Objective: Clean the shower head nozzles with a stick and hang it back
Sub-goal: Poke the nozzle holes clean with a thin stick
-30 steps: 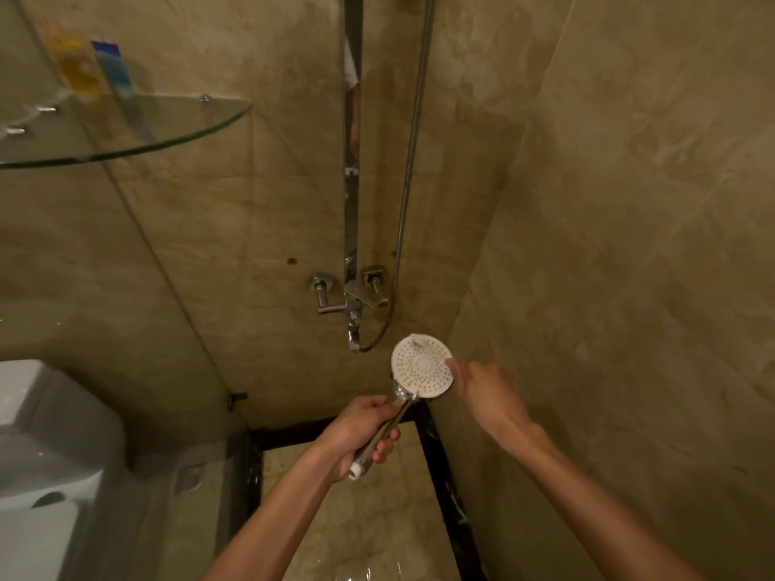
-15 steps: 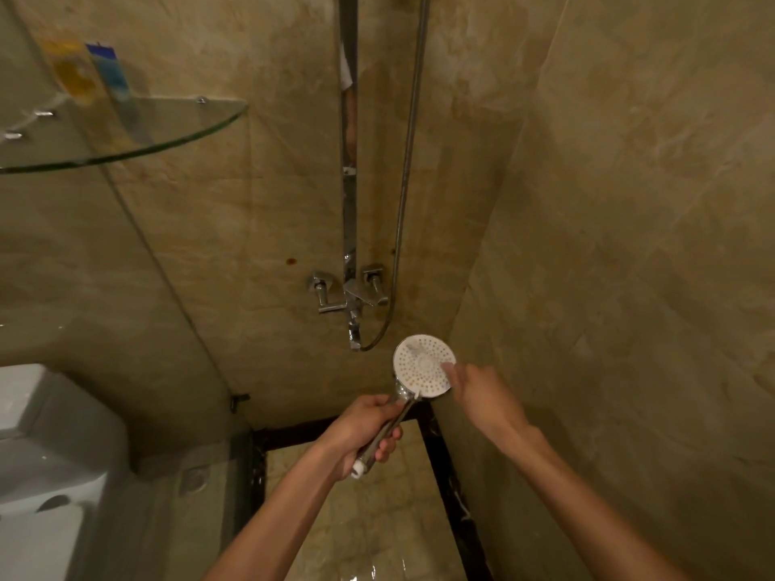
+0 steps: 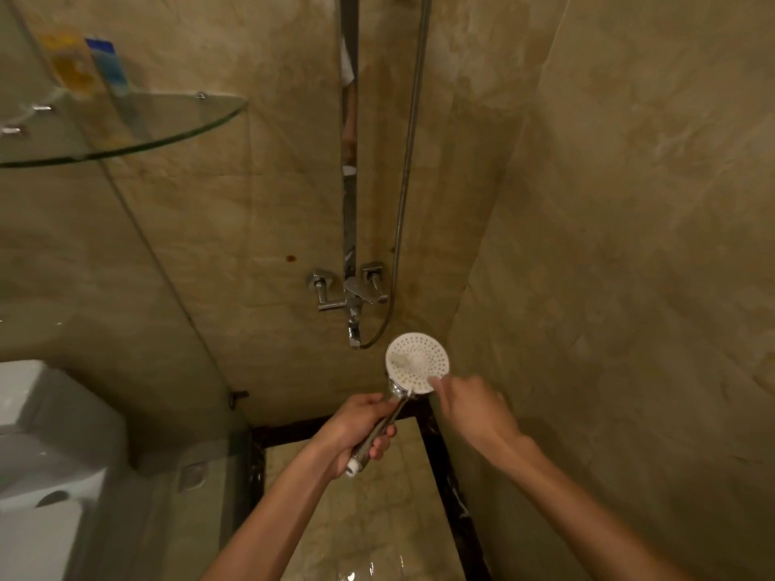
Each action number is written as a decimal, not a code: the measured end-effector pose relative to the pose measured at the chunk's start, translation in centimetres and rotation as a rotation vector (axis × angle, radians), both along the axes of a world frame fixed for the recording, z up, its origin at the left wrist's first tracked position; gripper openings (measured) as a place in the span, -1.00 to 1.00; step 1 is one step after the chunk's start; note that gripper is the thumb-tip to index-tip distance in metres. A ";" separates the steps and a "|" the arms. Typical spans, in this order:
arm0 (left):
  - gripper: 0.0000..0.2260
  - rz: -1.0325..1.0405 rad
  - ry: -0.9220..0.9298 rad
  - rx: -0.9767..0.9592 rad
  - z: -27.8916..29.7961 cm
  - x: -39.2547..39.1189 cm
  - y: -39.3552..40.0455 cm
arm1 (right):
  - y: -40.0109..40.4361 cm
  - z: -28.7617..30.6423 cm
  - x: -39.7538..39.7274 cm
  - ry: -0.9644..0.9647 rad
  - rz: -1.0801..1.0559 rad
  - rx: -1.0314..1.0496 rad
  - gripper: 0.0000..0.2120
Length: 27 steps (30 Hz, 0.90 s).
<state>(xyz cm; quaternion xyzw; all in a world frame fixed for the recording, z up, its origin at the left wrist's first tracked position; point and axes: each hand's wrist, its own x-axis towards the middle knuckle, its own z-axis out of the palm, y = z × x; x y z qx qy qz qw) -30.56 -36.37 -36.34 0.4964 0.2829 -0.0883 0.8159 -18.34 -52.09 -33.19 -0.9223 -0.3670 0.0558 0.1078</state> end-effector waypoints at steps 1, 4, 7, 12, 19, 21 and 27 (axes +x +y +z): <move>-0.87 0.007 0.004 0.003 0.0 -0.1 0.1 | -0.3 -0.3 -0.9 -0.023 0.051 -0.025 -0.52; -0.89 0.015 0.009 0.015 -0.1 -0.7 0.3 | -1.3 -0.1 0.3 -0.052 0.110 -0.060 -0.51; -0.90 0.008 0.000 0.017 -0.2 -1.0 0.1 | -1.4 0.8 3.1 -0.074 0.027 -0.094 -0.56; -0.89 0.006 0.008 0.010 0.1 -0.7 0.1 | -1.3 0.1 2.7 0.044 -0.030 -0.074 -0.55; -0.84 0.038 0.030 0.023 -0.1 -0.6 0.5 | -1.8 -0.5 -1.1 0.000 0.083 -0.075 -0.51; -0.84 0.032 0.023 0.013 -0.1 -0.6 0.3 | -1.6 0.2 0.4 0.031 0.048 -0.057 -0.52; -0.83 0.013 -0.015 -0.023 0.6 -0.4 0.1 | -1.6 0.5 2.7 0.134 -0.044 0.044 -0.51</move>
